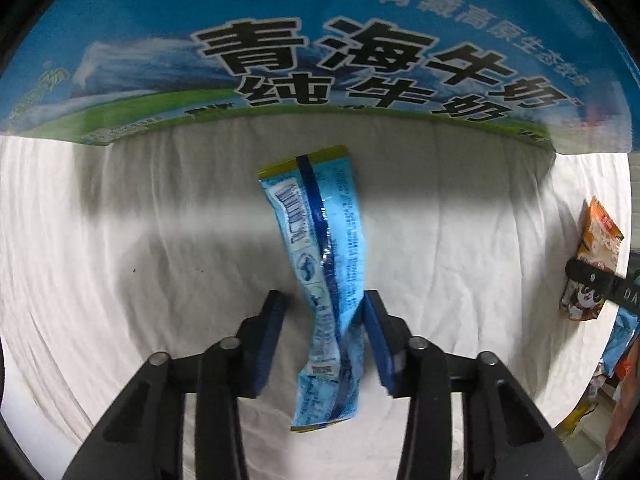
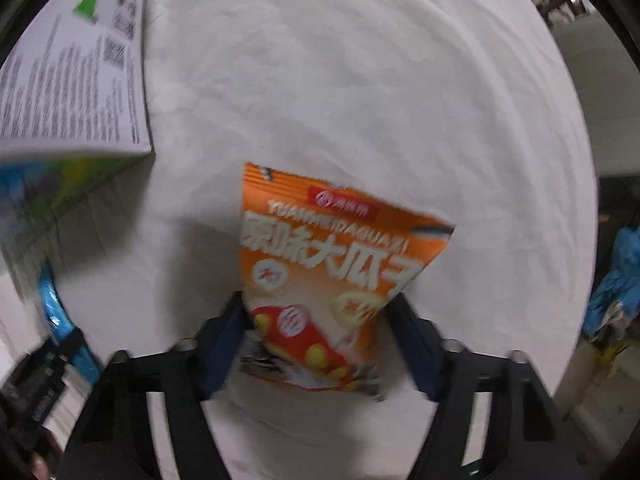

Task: Organize soft objects
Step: 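Grasp the blue stick snack with the left tool while the right tool grasps the orange seed bag, then carry blue snack and orange bag into the box and open both tools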

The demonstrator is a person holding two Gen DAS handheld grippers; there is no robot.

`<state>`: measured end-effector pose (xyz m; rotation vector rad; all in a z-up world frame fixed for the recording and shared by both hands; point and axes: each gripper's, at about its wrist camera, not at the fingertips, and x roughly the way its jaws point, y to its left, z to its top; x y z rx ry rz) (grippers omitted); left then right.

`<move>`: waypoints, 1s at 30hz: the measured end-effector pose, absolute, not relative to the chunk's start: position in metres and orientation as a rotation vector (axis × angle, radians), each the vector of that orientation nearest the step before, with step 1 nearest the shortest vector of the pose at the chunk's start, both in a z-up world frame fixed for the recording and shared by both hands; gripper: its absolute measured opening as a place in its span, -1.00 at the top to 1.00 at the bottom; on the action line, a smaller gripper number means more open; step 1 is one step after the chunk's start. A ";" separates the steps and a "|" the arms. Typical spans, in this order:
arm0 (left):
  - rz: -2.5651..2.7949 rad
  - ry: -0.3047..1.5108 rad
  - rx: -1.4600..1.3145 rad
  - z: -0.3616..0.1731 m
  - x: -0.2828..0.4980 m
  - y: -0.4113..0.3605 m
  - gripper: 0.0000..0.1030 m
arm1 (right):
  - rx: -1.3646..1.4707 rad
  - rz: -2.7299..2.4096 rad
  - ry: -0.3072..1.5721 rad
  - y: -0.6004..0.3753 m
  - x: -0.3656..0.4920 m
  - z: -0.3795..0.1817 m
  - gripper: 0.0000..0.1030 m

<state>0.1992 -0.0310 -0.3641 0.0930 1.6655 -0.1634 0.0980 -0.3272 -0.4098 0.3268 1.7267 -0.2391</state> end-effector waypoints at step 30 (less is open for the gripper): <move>-0.159 1.688 -0.060 -0.364 0.165 -0.006 0.59 | 0.160 -0.018 1.740 -0.221 0.040 -0.381 0.00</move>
